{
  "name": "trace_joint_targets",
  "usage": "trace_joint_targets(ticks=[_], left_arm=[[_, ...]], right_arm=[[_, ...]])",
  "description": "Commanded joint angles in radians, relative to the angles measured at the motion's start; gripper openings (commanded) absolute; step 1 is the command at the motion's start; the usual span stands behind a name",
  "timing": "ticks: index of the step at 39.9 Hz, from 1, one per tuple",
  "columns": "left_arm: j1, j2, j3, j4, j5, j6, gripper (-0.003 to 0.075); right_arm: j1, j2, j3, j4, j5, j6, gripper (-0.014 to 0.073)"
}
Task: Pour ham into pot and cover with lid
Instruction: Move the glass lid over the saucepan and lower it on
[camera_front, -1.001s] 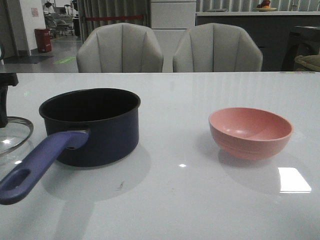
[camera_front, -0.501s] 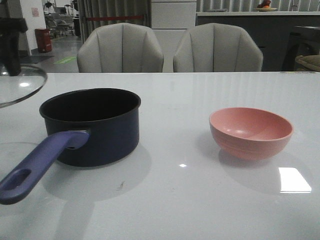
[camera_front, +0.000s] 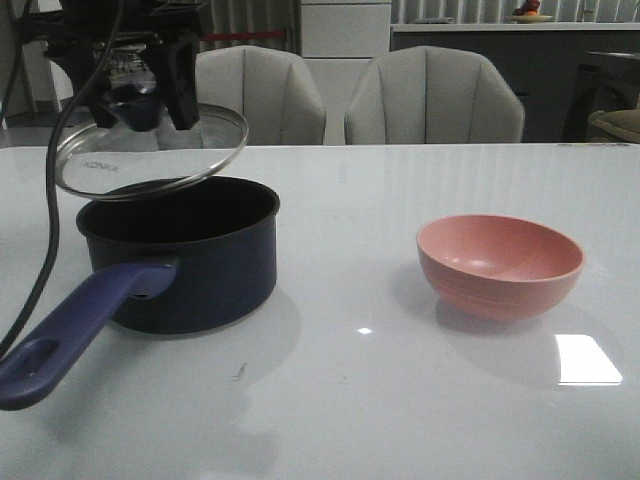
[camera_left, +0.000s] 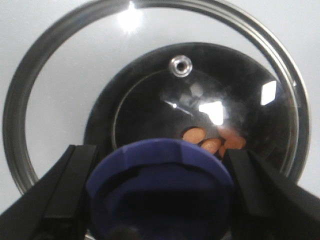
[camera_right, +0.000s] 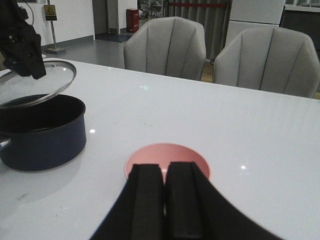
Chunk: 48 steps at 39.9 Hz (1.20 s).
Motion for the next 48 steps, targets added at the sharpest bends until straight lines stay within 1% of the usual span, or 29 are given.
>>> trace_joint_targets(ticks=[1, 6, 10, 20, 33, 43, 48], left_arm=[[-0.009, -0.039, -0.037, -0.001, 0.02, 0.003, 0.0239], [-0.016, -0.034, -0.037, -0.036, 0.02, 0.003, 0.0239], [-0.025, -0.034, -0.037, -0.036, 0.02, 0.004, 0.0239], [-0.062, -0.035, -0.033, -0.019, 0.022, 0.014, 0.0237], [-0.069, -0.073, -0.033, -0.015, 0.022, 0.032, 0.0237], [-0.077, -0.087, 0.006, -0.011, 0.022, 0.032, 0.0237], [-0.091, -0.086, 0.018, 0.018, 0.022, 0.034, 0.0237]], right_arm=[[0.002, 0.009, -0.029, 0.005, -0.078, -0.008, 0.0157], [0.002, 0.009, -0.029, 0.005, -0.078, -0.008, 0.0157], [0.002, 0.009, -0.029, 0.005, -0.078, -0.008, 0.0157], [0.002, 0.009, -0.029, 0.005, -0.078, -0.008, 0.0157], [0.002, 0.009, -0.029, 0.005, -0.078, -0.008, 0.0157], [0.002, 0.009, -0.029, 0.005, -0.078, -0.008, 0.0157], [0.002, 0.009, -0.029, 0.005, -0.078, -0.008, 0.0157]])
